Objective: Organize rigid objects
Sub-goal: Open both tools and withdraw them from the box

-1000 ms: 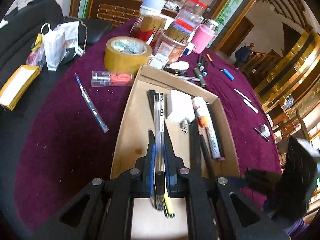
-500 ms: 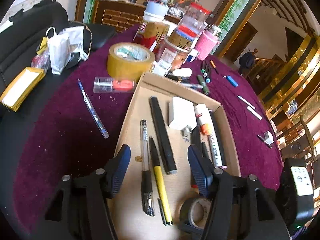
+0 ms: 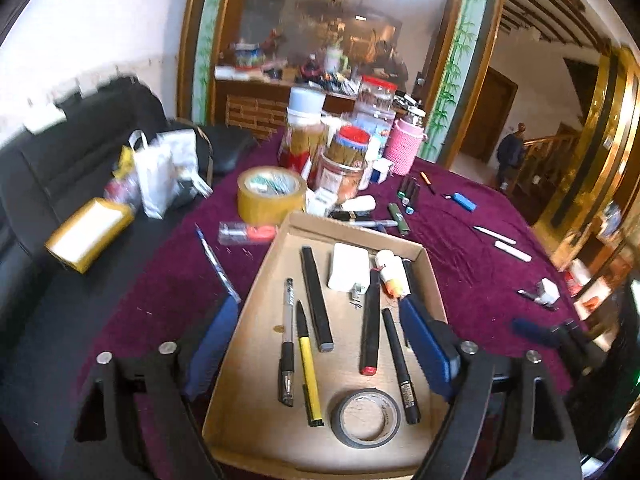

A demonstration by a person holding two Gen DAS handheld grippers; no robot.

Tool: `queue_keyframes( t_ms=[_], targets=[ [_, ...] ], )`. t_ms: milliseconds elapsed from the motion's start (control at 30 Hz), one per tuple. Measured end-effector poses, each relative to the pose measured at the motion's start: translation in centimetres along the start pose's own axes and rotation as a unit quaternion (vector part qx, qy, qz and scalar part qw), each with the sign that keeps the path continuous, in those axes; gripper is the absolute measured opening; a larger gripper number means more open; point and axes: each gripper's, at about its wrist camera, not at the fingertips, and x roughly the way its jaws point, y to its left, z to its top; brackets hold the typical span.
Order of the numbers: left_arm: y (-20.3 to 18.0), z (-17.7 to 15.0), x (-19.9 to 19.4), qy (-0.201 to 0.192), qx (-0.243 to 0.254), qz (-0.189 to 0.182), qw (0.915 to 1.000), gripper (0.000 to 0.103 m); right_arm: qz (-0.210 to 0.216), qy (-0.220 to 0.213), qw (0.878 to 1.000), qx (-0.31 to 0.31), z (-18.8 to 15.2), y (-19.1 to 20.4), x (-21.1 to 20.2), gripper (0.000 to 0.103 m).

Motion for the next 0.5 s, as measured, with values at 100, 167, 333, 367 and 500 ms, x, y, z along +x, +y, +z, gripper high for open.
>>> queue_keyframes(
  t_ms=[100, 167, 333, 367, 500],
  targets=[
    [-2.2, -0.7, -1.1, -0.016, 0.027, 0.02, 0.9993, 0.085, -0.03, -0.003, 0.999, 0.026, -0.5, -2.2, -1.1, 0.09],
    [-3.3, -1.1, -1.7, -0.023, 0.038, 0.023, 0.9987, 0.085, -0.053, -0.006, 0.998, 0.037, -0.8, -3.5, -1.7, 0.09],
    [-5.9, -1.8, -2.3, -0.032, 0.055, 0.022, 0.9977, 0.085, -0.093, -0.022, 0.994, 0.05, -2.1, -5.5, -4.0, 0.09],
    [-6.3, -1.9, -2.2, -0.029, 0.056, 0.019, 0.9978, 0.085, -0.103, -0.025, 0.993, 0.049, -2.4, -5.9, -4.3, 0.09],
    [-7.9, -2.1, -1.8, -0.019, 0.062, 0.01, 0.9978, 0.085, -0.119, -0.032, 0.991, 0.048, -3.2, -7.0, -5.4, 0.092]
  ],
)
